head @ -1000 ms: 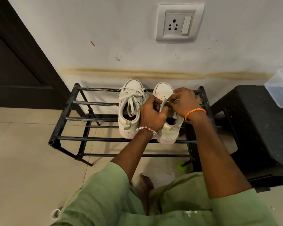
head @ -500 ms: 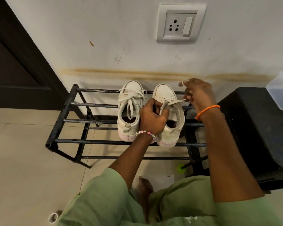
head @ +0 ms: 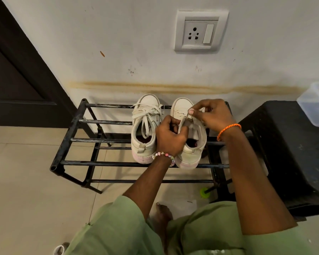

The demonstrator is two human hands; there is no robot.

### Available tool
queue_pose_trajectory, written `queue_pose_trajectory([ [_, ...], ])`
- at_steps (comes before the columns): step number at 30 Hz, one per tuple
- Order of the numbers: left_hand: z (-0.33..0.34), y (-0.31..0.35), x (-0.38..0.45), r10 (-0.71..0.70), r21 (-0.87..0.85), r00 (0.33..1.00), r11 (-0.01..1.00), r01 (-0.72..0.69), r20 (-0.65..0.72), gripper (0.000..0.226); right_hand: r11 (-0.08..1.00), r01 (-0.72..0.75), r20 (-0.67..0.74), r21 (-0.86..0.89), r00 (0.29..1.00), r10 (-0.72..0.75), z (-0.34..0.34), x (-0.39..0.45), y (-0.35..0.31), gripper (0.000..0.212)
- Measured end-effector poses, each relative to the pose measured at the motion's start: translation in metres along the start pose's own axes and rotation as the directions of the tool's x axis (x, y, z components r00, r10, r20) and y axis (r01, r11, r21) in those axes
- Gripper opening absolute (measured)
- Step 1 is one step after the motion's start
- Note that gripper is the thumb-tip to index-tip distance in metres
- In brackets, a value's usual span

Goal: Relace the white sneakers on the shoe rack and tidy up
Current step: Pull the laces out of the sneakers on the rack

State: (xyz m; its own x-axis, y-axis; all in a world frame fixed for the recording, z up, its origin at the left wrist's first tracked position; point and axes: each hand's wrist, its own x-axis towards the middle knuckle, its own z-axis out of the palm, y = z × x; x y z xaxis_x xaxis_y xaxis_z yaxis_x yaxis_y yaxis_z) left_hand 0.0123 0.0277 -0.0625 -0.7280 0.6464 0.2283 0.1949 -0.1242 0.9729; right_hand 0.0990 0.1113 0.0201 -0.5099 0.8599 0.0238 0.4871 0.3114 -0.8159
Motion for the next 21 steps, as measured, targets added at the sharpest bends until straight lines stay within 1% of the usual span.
queue_pose_trajectory([
  [1,0.000,0.000,-0.001,-0.001,-0.007,1.000,1.000,0.001,-0.001,0.018,0.983,-0.013,-0.048,0.181,0.999,0.022,-0.005,0.001,-0.004,0.002],
  [2,0.000,-0.001,-0.001,0.001,-0.012,1.000,1.000,-0.001,0.000,0.019,0.924,-0.014,-0.096,0.382,0.994,0.055,-0.010,0.002,-0.008,0.008],
  [3,0.000,-0.001,-0.001,0.006,-0.014,1.000,1.000,-0.006,0.001,0.019,0.820,-0.023,-0.110,0.572,0.988,0.104,-0.014,0.002,-0.012,0.014],
  [4,0.000,-0.002,-0.001,0.015,-0.012,1.000,1.000,-0.015,0.000,0.019,0.691,-0.041,-0.095,0.722,0.983,0.157,-0.018,0.003,-0.015,0.018],
  [5,0.000,-0.002,-0.001,0.025,-0.008,1.000,1.000,-0.025,-0.003,0.019,0.556,-0.073,-0.048,0.828,0.979,0.200,-0.020,0.004,-0.017,0.020],
  [6,0.000,-0.003,-0.001,0.033,-0.002,0.999,0.999,-0.033,-0.005,0.018,0.445,-0.113,0.004,0.888,0.971,0.238,-0.019,0.004,-0.016,0.021],
  [7,0.000,-0.004,-0.001,0.036,-0.001,0.999,0.999,-0.036,-0.006,0.019,0.394,-0.148,0.038,0.907,0.961,0.273,-0.017,0.004,-0.016,0.020],
  [8,0.000,-0.004,-0.001,0.038,-0.001,0.999,0.999,-0.038,-0.006,0.019,0.456,-0.167,0.019,0.874,0.950,0.311,-0.014,0.004,-0.014,0.020],
  [9,0.001,-0.004,0.000,0.038,-0.002,0.999,0.999,-0.038,-0.006,0.019,0.614,-0.172,-0.044,0.770,0.947,0.319,-0.012,0.005,-0.012,0.019],
  [10,0.001,-0.005,0.000,0.039,-0.004,0.999,0.999,-0.039,-0.005,0.020,0.813,-0.161,-0.120,0.560,0.955,0.272,-0.009,0.005,-0.008,0.018],
  [11,0.001,-0.005,0.000,0.037,-0.007,0.999,0.999,-0.037,-0.004,0.021,0.948,-0.132,-0.154,0.289,0.971,0.182,-0.007,0.004,-0.004,0.015],
  [12,0.001,-0.005,0.000,0.034,-0.011,0.999,0.999,-0.034,-0.003,0.021,0.995,-0.085,-0.119,0.047,0.989,0.090,-0.004,0.003,-0.001,0.010],
  [13,0.002,-0.004,0.000,0.030,-0.016,1.000,0.999,-0.030,-0.001,0.020,0.991,-0.043,-0.033,-0.128,0.999,0.039,0.000,0.002,0.000,0.007],
  [14,0.002,-0.004,0.000,0.030,-0.019,1.000,0.999,-0.030,0.001,0.019,0.966,-0.008,0.057,-0.258,0.998,0.024,0.002,0.001,0.002,0.008],
  [15,0.002,-0.004,0.000,0.031,-0.021,1.000,0.999,-0.031,0.004,0.019,0.933,0.020,0.125,-0.359,0.992,0.027,0.005,0.000,0.003,0.009],
  [16,0.002,-0.004,-0.001,0.033,-0.022,0.999,0.999,-0.033,0.006,0.019,0.902,0.035,0.161,-0.429,0.986,0.038,0.007,0.000,0.003,0.010],
  [18,0.002,-0.005,-0.001,0.038,-0.017,0.999,0.999,-0.038,0.002,0.020,0.876,0.028,0.172,-0.481,0.983,0.063,0.008,0.001,0.001,0.010],
  [21,0.002,-0.006,0.000,0.049,0.002,0.999,0.999,-0.049,-0.022,0.026,0.900,0.016,0.145,-0.435,0.988,0.053,0.004,0.001,0.000,0.006],
])
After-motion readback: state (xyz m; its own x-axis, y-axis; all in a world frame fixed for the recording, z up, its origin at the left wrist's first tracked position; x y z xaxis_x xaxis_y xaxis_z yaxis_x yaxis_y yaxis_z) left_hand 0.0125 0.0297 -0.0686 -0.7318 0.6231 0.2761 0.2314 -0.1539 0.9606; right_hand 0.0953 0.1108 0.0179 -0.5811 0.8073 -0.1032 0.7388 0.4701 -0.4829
